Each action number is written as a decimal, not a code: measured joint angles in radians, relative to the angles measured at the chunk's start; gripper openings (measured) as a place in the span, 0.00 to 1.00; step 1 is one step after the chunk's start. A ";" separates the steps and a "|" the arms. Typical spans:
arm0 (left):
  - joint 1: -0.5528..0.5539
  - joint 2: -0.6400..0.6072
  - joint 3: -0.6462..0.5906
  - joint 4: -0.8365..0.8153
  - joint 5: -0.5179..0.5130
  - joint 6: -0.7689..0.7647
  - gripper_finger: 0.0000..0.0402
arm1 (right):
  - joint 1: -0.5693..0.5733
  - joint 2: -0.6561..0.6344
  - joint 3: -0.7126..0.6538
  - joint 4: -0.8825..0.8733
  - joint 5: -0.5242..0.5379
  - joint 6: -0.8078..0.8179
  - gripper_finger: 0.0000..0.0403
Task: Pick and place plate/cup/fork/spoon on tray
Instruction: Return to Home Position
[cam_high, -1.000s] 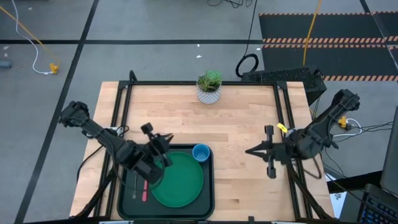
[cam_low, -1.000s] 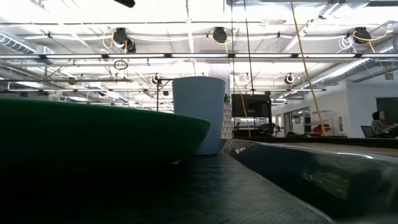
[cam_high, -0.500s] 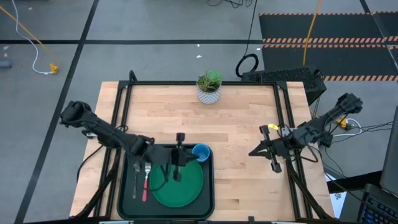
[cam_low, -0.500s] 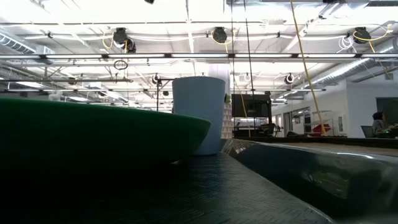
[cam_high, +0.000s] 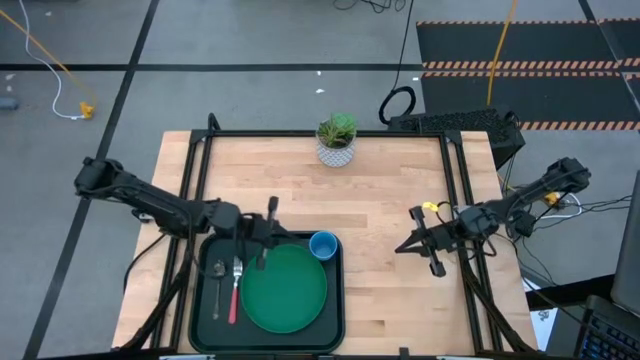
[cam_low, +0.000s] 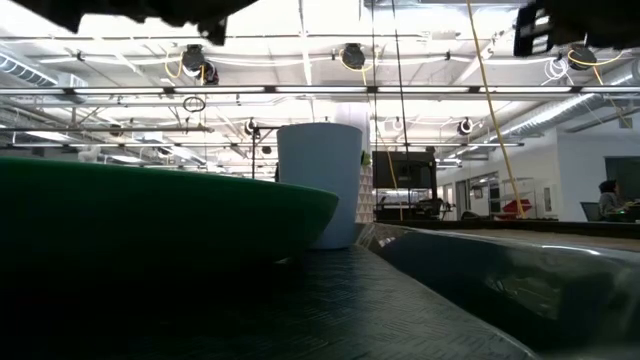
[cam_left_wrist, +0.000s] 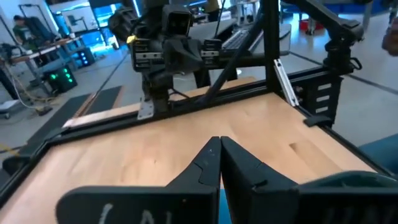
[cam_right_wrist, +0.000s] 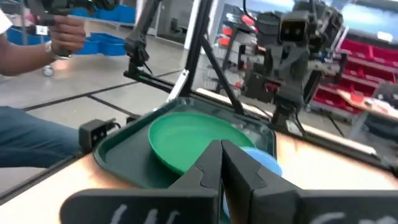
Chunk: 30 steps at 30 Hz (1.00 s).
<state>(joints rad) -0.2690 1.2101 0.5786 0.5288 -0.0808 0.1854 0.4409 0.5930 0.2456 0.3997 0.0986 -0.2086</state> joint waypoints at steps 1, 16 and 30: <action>0.002 -0.023 -0.024 0.002 0.000 -0.012 0.03 | -0.009 0.000 -0.011 0.002 -0.002 0.013 0.00; -0.005 -0.197 -0.253 0.125 -0.054 -0.009 0.03 | -0.103 -0.028 -0.147 0.084 -0.179 0.144 0.00; -0.005 -0.252 -0.314 0.135 -0.087 -0.038 0.03 | -0.210 -0.124 -0.200 0.062 -0.179 0.145 0.00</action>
<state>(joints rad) -0.2743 0.9581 0.2649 0.6639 -0.1679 0.1474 0.2310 0.4691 0.0456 0.4620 -0.0799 -0.0641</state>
